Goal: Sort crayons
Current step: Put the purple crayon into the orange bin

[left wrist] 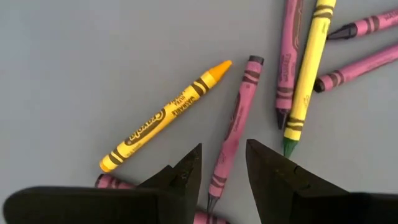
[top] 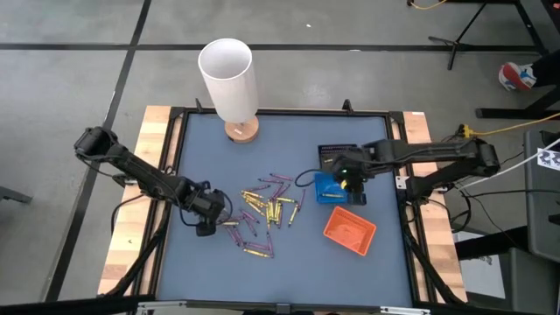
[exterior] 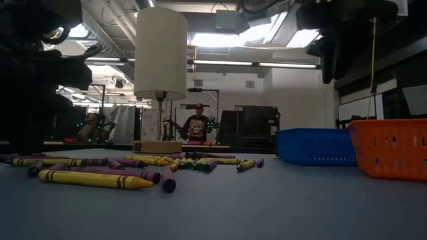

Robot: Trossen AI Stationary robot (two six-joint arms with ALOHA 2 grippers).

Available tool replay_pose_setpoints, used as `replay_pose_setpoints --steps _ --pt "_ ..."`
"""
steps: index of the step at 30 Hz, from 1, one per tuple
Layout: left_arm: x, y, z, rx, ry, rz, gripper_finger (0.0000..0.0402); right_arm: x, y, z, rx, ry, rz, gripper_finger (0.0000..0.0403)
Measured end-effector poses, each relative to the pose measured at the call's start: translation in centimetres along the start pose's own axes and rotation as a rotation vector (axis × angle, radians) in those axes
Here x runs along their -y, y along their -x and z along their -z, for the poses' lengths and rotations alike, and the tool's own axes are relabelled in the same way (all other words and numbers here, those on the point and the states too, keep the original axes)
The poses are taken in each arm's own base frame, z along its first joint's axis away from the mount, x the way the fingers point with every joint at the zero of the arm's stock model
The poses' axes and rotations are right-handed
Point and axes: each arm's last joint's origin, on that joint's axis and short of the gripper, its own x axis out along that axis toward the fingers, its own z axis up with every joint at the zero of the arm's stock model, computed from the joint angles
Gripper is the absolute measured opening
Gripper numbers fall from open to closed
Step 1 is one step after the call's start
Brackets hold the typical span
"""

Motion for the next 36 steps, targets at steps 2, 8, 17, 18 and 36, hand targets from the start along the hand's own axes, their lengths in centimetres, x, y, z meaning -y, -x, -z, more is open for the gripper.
replay_pose_setpoints --steps 2,8,17,18,36 --pt "0.1 0.0 0.1 -0.002 -0.008 0.005 0.0110 -0.1 -0.1 0.9 0.022 -0.009 -0.023 0.0154" --pt "0.4 0.0 0.5 -0.009 -0.033 0.004 0.0110 -0.2 -0.5 3.4 0.073 -0.076 -0.031 0.0154" --pt "-0.1 -0.7 1.3 -0.027 -0.038 -0.022 0.0110 -0.2 -0.5 5.2 0.149 -0.122 -0.036 0.0154" --pt "-0.1 -0.7 1.3 -0.027 -0.038 -0.023 0.0110 -0.2 -0.4 5.2 0.156 -0.122 -0.036 0.0154" --pt "0.1 -0.7 1.2 -0.015 -0.041 -0.004 0.0012 -0.2 -0.2 5.0 0.191 -0.118 -0.038 0.0154"
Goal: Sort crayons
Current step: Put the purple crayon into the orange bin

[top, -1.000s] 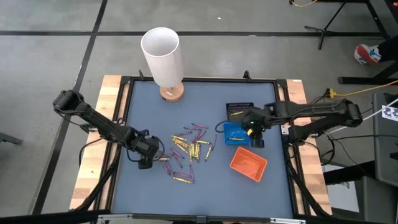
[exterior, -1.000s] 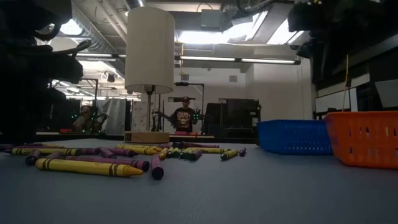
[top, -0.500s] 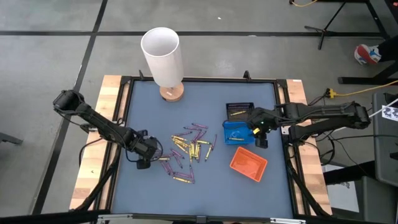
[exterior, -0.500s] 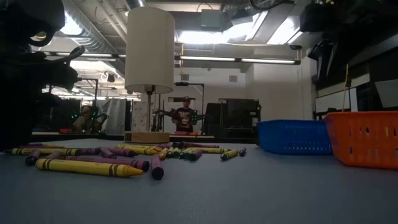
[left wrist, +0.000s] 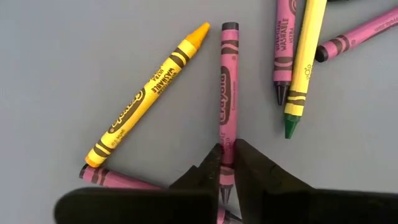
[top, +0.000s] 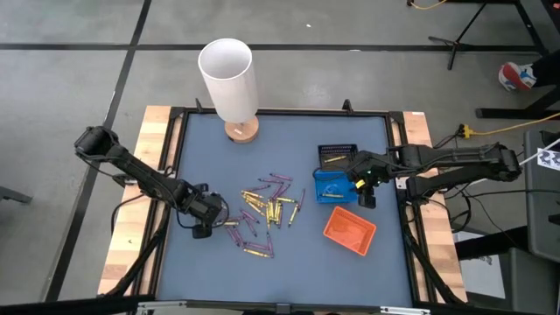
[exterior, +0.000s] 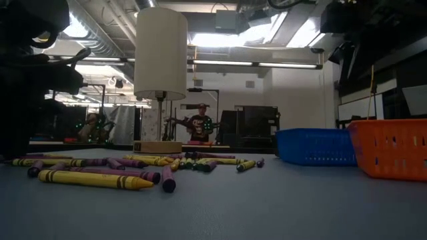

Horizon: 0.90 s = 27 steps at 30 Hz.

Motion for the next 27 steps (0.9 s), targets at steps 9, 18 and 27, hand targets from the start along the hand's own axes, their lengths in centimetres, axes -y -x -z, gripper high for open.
replay_pose_setpoints --steps 9,18,27 --pt "0.1 0.1 -0.1 0.003 0.000 0.003 0.0009 0.0 0.0 -0.1 0.015 0.002 -0.001 0.0154" --pt "1.2 1.7 -2.1 0.087 0.012 0.045 0.0005 0.0 0.0 -0.1 0.014 0.002 -0.001 0.0154" --pt "3.0 3.7 -6.1 0.562 0.093 0.080 0.0007 0.0 0.0 -0.1 0.014 0.002 -0.001 0.0154"
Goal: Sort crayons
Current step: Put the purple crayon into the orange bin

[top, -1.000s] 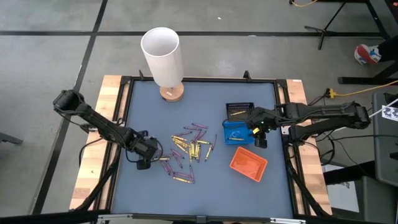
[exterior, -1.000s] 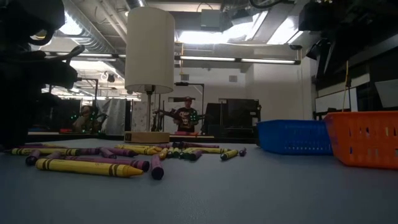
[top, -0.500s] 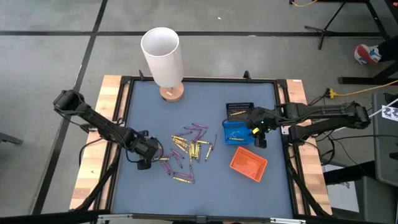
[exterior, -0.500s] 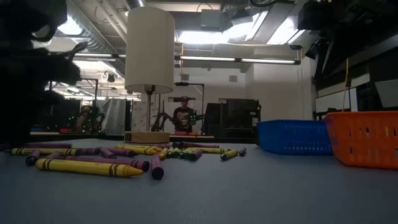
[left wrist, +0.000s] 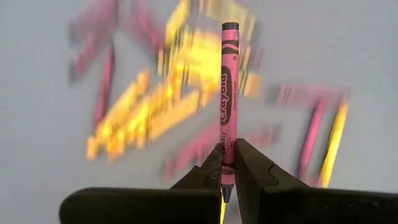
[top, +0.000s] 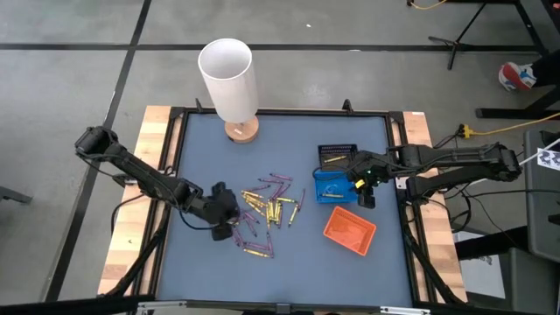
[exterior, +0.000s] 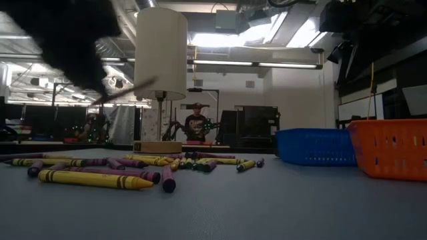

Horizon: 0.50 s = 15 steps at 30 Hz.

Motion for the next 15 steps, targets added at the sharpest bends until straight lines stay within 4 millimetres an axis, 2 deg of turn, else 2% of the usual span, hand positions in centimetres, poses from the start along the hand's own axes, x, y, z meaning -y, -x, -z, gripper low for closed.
replay_pose_setpoints --steps 7,11,15 --pt "1.9 -0.2 -3.2 0.376 -0.091 0.067 0.0007 0.0 0.0 0.0 0.000 0.000 0.000 0.0154" --pt "2.5 -1.6 -4.1 0.500 -0.161 0.085 0.0008 0.0 0.0 0.0 0.000 0.000 0.000 0.0154" --pt "2.9 -3.9 -4.9 0.593 -0.187 0.075 0.0008 0.0 0.0 0.0 -0.001 0.001 0.000 0.0154"
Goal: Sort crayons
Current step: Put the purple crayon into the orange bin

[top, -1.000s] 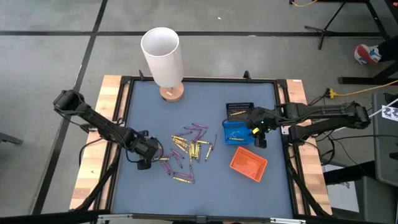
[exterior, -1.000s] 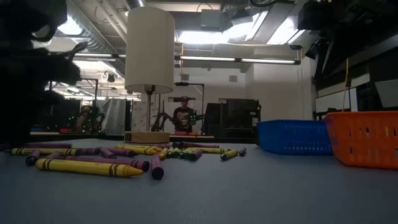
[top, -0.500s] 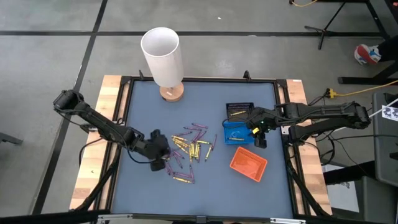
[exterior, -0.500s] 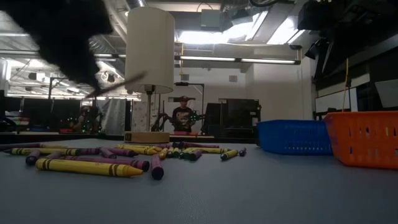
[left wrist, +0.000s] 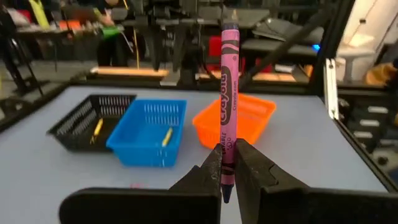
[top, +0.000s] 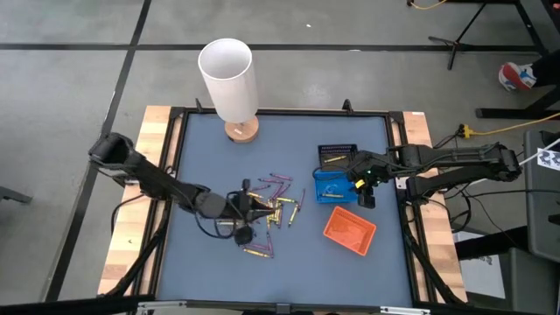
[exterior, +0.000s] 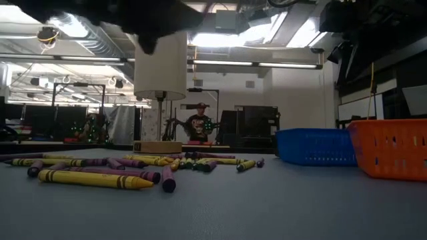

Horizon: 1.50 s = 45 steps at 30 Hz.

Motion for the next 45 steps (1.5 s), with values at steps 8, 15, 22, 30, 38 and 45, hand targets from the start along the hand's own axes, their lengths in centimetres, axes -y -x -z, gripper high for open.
replay_pose_setpoints --steps 8,15,22,30,38,45 --pt "0.9 -7.5 0.6 0.033 -0.104 -0.065 0.0008 0.0 0.0 0.0 0.000 0.000 0.000 0.0154" --pt "1.7 -14.2 0.2 0.070 -0.124 -0.029 0.0008 0.0 0.0 0.0 0.000 0.000 0.000 0.0154" --pt "2.3 -18.7 0.3 0.116 -0.110 0.077 0.0008 0.0 0.0 0.0 0.000 0.000 0.000 0.0154" --pt "3.2 -21.0 1.4 0.120 -0.066 0.126 0.0008 0.0 0.0 0.0 -0.001 0.000 0.000 0.0154" --pt "3.0 -21.2 1.6 0.107 -0.001 0.123 0.0008 0.0 0.0 0.0 0.000 0.000 0.000 0.0154" --pt "3.0 -21.2 1.6 0.105 -0.002 0.141 0.0033 0.0 0.0 0.0 0.000 0.000 0.000 0.0154"
